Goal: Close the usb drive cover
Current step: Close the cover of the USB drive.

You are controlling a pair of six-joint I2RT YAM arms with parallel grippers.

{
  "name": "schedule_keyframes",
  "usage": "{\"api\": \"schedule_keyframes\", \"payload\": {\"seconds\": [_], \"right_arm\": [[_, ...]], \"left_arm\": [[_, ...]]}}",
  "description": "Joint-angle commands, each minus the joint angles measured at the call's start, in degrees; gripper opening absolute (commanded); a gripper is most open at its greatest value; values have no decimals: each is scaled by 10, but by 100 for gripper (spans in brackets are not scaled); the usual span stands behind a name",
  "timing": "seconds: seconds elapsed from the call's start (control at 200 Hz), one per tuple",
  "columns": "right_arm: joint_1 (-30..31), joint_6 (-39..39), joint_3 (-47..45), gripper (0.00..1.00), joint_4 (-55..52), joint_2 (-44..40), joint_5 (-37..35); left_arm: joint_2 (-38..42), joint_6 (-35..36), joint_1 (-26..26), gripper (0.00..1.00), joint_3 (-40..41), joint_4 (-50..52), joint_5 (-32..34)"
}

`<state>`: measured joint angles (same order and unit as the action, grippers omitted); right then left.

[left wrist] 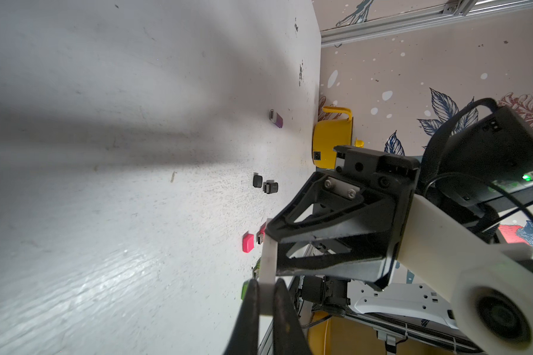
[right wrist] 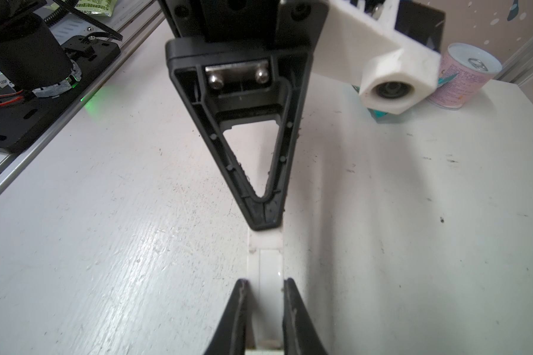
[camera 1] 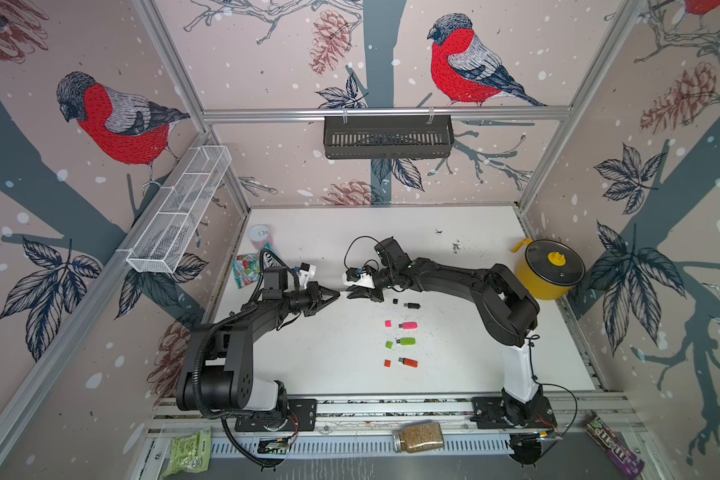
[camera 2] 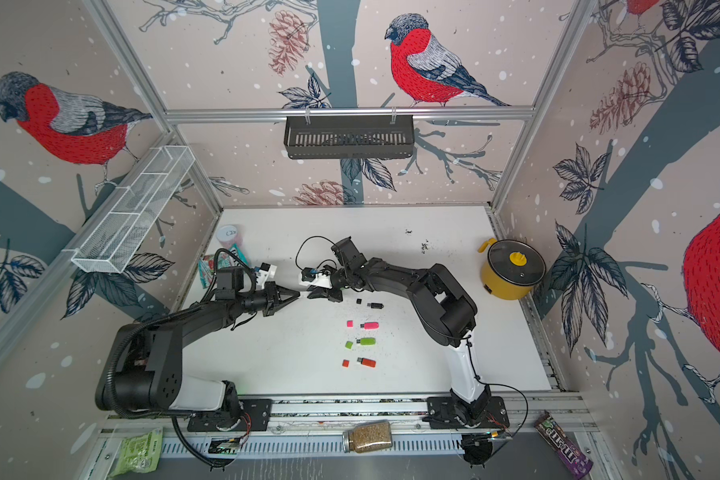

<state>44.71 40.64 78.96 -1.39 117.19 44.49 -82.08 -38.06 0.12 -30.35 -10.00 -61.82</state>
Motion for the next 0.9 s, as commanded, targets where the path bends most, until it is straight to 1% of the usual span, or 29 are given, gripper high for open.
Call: {"api": "schedule_keyframes", "payload": {"seconds": [0.0,0.145,0.39,0.63,0.8,0.896], "right_arm": [[4,-2,16,10,65,-2,52],[5,-9,31,10,68,1,61],[11,-43,48,10,90,14,79],[12,-26,47,10,74,18,54],[3,-6,22,10,58,3,37],[0,2,4,10,54,-8,40]], "left_arm": [[-3,3,-13,1,-2,-6,-31],[-5,-1,-20,1,-1,-13,-27],[-8,-12,-28,1,0,-31,-25],[-4,-9,-29,1,-2,-27,-23],[-6,-2,-29,2,-9,-17,-15],[-5,-1,-30,2,-15,-14,-15]]}}
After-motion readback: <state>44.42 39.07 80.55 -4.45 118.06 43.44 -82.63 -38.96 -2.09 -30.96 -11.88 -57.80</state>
